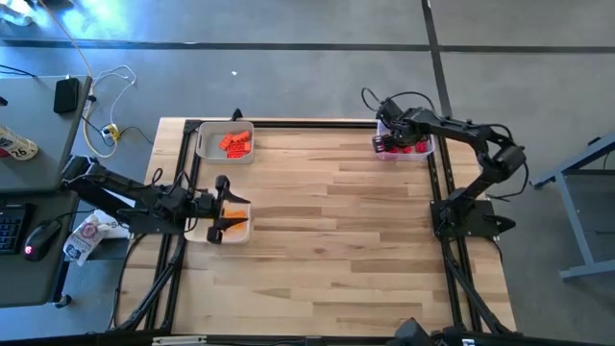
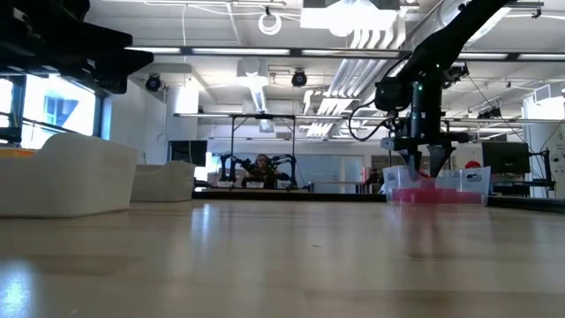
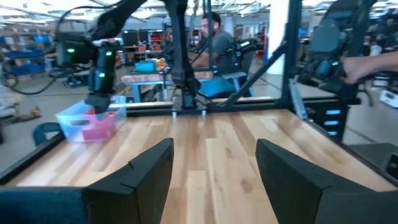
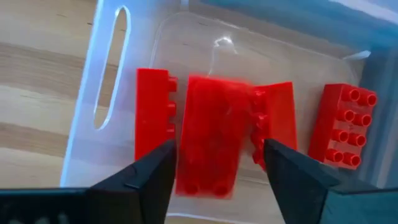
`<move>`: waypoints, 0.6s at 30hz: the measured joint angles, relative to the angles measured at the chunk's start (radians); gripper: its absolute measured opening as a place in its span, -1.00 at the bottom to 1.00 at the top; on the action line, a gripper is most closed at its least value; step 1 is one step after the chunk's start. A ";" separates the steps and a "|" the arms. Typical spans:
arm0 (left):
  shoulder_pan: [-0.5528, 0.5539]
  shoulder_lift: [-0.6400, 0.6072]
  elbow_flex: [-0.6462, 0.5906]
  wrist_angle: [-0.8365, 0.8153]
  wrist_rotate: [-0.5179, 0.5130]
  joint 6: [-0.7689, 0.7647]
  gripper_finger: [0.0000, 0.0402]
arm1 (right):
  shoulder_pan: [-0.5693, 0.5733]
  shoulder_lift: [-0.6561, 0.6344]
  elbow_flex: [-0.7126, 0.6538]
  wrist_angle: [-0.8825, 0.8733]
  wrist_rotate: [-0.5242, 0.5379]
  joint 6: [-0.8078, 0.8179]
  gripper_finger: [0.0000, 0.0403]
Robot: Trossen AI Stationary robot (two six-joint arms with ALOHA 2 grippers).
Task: Sort & place blocks by color
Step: Put the red game piece into the transparent bin, then return to Home Position
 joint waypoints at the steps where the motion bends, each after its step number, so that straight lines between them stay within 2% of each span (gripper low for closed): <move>1: 0.012 0.000 0.000 0.000 0.002 0.003 0.08 | 0.000 -0.005 0.000 0.000 0.000 -0.009 0.13; 10: 0.126 0.000 0.001 0.001 0.115 -0.003 0.08 | 0.014 -0.094 0.064 -0.088 -0.034 -0.082 0.19; 15: 0.189 -0.001 0.001 0.006 0.126 -0.004 0.08 | 0.069 -0.192 0.066 -0.091 -0.122 -0.170 0.19; 18: 0.229 -0.006 0.001 0.038 0.177 -0.006 0.08 | 0.103 -0.274 0.064 -0.095 -0.133 -0.221 0.19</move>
